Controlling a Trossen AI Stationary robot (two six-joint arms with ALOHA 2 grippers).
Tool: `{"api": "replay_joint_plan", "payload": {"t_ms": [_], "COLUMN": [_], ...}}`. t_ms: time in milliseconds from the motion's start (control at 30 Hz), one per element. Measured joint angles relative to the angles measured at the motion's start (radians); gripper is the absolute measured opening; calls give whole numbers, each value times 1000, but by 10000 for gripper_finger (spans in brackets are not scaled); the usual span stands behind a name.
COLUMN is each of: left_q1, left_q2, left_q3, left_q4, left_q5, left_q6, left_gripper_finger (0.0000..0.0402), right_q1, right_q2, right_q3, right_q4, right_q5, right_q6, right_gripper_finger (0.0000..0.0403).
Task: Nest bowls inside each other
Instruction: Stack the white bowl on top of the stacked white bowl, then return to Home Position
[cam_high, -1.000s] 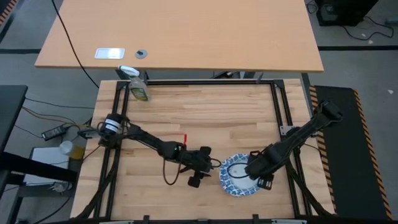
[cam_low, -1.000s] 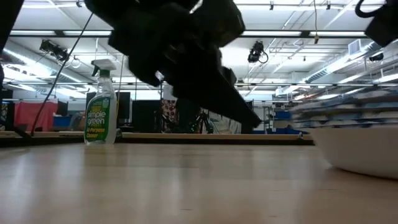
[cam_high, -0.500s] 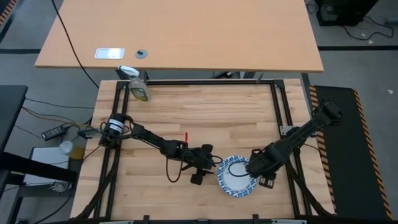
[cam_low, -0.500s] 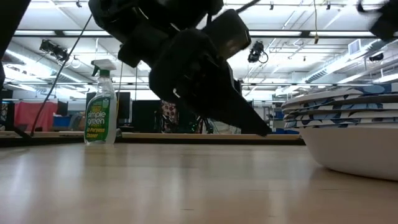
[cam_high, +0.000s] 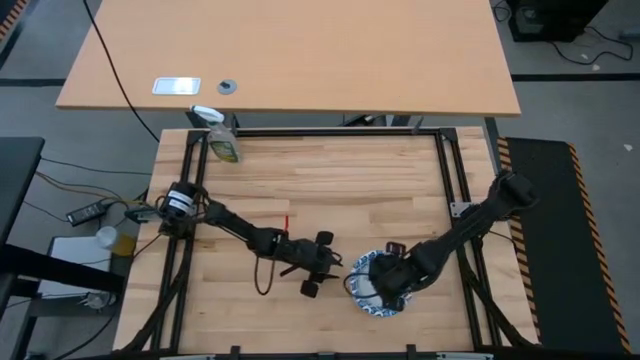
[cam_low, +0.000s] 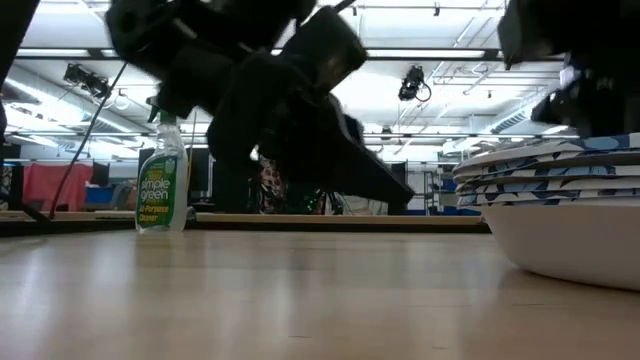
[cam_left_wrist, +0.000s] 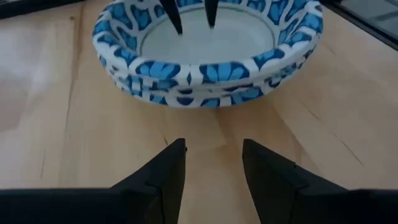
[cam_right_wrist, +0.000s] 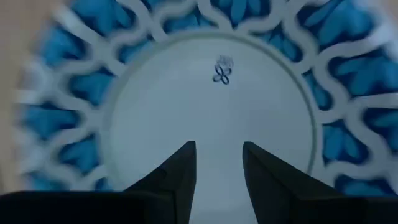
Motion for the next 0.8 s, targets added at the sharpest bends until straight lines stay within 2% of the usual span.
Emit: {"api": "replay_joint_plan", "payload": {"t_ms": [167, 333, 400, 567, 700, 800], "left_q1": [-3, -4, -4, -2, 4, 4], "left_q2": [0, -25, -50, -149, -249, -327], "left_q3": [-13, -14, -17, -81, -200, -265], "left_q4": [17, -16, -21, -21, 56, 89], "left_q5": [-27, -31, -52, -74, -107, -161], "left_q6": [-27, -36, -24, -11, -17, -43], "left_gripper_finger": [162, 162, 162, 162, 162, 162], "right_q1": [-17, -42, -44, -32, -44, -83], "right_q2": [133, 127, 79, -98, -249, -356], "right_q3": [3, 15, 19, 32, -55, -193], "right_q4": [1, -55, -125, -131, 54, 235], "right_q5": [-60, -125, -88, 83, 123, 123], "right_q6": [-27, -19, -4, 14, -58, -139], "right_gripper_finger": [139, 139, 139, 139, 136, 129]}}
